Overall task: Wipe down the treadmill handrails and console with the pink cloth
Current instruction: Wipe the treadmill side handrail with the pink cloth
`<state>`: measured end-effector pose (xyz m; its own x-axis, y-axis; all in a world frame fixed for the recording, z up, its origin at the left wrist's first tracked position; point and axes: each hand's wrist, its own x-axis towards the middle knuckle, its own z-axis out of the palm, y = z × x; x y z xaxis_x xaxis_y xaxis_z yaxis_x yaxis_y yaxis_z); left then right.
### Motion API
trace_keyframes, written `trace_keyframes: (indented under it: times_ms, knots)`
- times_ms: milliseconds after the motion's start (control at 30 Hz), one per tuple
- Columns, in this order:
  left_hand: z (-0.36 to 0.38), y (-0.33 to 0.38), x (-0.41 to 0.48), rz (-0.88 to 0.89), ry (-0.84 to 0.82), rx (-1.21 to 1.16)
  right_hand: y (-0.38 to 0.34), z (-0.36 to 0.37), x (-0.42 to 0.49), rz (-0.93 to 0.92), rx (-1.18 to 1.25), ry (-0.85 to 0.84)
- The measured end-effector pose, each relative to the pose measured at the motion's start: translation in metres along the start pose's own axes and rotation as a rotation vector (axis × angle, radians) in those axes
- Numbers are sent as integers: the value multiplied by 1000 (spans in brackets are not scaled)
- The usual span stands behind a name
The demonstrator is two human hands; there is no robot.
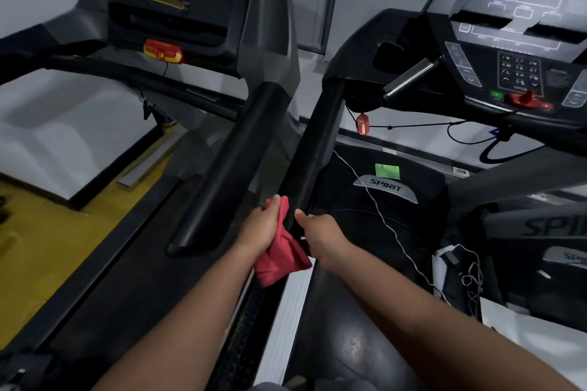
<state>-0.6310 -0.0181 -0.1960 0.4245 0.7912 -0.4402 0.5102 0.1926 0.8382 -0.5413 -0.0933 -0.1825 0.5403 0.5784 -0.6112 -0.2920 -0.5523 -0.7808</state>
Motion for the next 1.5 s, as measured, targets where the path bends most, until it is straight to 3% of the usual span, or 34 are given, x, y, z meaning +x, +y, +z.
trace_keyframes:
  times_ms: [167,233,367,500,700,800,967,1100,1233,1367,1500]
  knots:
    - [-3,-2,8,-225,-184,-553,-2,-3,3,2,-1,4]
    - [-6,-6,3,-329,-214,-649,-4,-4,1,8,31,-24]
    - [-4,-8,-3,-321,-193,-701,-6,-6,0,12,16,-46]
    - [0,-9,-7,-189,-98,-488,-7,-8,1,2,-14,-28]
    - [12,6,-37,87,176,317,-6,-9,4,9,23,-35]
    - [26,6,-50,198,271,484,-5,-14,2,26,50,-94]
    - [18,-3,-39,191,219,135,-6,-18,3,48,33,-122]
    - [9,-3,-15,-37,48,-154,-7,-13,3,37,-19,-55]
    - [-2,-4,-7,-251,-198,-631,-7,-16,2,35,-22,-99]
    - [-4,-16,-3,-507,-189,-905,-7,-18,3,3,-167,-38]
    - [2,-11,-12,-435,-150,-940,-9,-20,4,1,-225,-24]
